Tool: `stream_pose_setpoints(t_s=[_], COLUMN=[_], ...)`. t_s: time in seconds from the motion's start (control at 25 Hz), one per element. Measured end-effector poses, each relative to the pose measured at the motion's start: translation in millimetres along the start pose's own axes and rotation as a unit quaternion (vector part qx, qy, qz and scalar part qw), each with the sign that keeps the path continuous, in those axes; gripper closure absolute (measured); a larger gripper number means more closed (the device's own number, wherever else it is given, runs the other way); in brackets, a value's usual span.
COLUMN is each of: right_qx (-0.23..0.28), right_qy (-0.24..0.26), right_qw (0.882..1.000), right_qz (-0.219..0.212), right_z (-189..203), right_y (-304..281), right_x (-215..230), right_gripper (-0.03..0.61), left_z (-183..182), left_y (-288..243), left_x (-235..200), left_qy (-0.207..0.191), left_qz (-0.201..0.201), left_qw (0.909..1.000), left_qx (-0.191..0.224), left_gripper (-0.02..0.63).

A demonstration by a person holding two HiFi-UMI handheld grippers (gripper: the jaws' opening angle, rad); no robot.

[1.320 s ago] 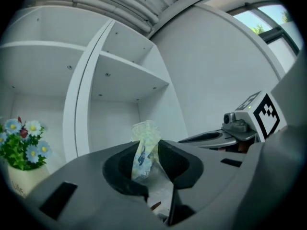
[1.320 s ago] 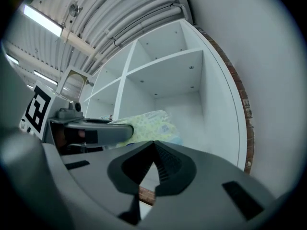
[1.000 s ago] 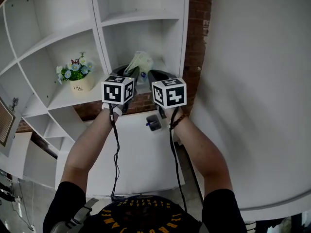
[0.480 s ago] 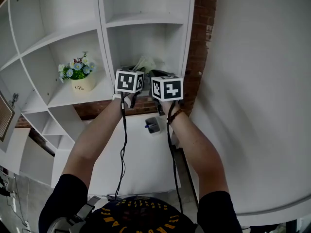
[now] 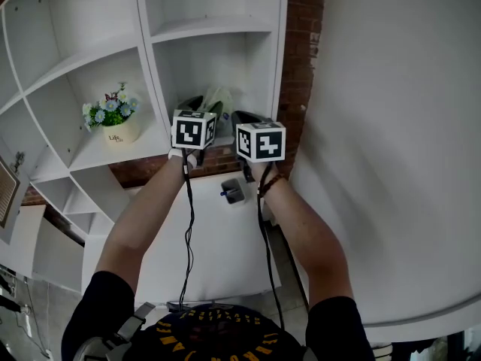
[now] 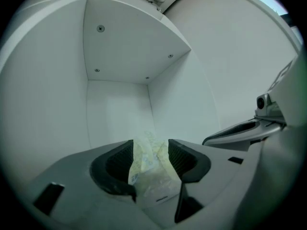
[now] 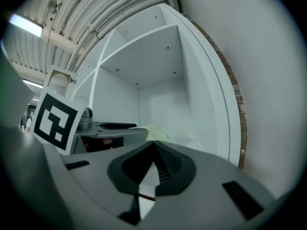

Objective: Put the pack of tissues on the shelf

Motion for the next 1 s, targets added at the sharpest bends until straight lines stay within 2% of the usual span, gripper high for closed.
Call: stream_pose_setpoints(t_s=[0.24,0.4,0.6,0.76,1.0], right_qx=[0.014,0.023,0.046,0.051,0.046], right_qy=[-0.007,-0.016,-0.043,-0.045,0.008], right_qw=[1.000,1.000,0.998,0.997,0.997], right_qz=[0.000,0.003,-0.013,-0.034,-0.066], right_z=[1,3,-3,0,13], right_y=[5,12,36,58,93], right_x=[-3,-8,-21,-35,-56], right_gripper=[0.588,0.588,0.588,0.588,0.588], left_z=[-12,-22,-28,-21,12], left_y=[21,45,82,116,168], left_x=[11,18,32,41,73], left_qy=[0.041,0.043,0.029,0.035,0.060], left_qz=[0.014,0.016,0.050,0.076,0.132], left_qw=[0.9985,0.9965,0.9930,0.9901,0.9848], left_qx=[0.034,0.070,0.103,0.113,0.095], left_gripper=[0.399,0.399,0.399,0.400,0.400])
Point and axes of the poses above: the fingertips, and each gripper's own axes: y backward along the fingers, x to its right, z out of its underside, the point moved 3 cm from there along y, backward along the fingers, and after that the axes turned 13 degrees about x, right-handed, at the moved point
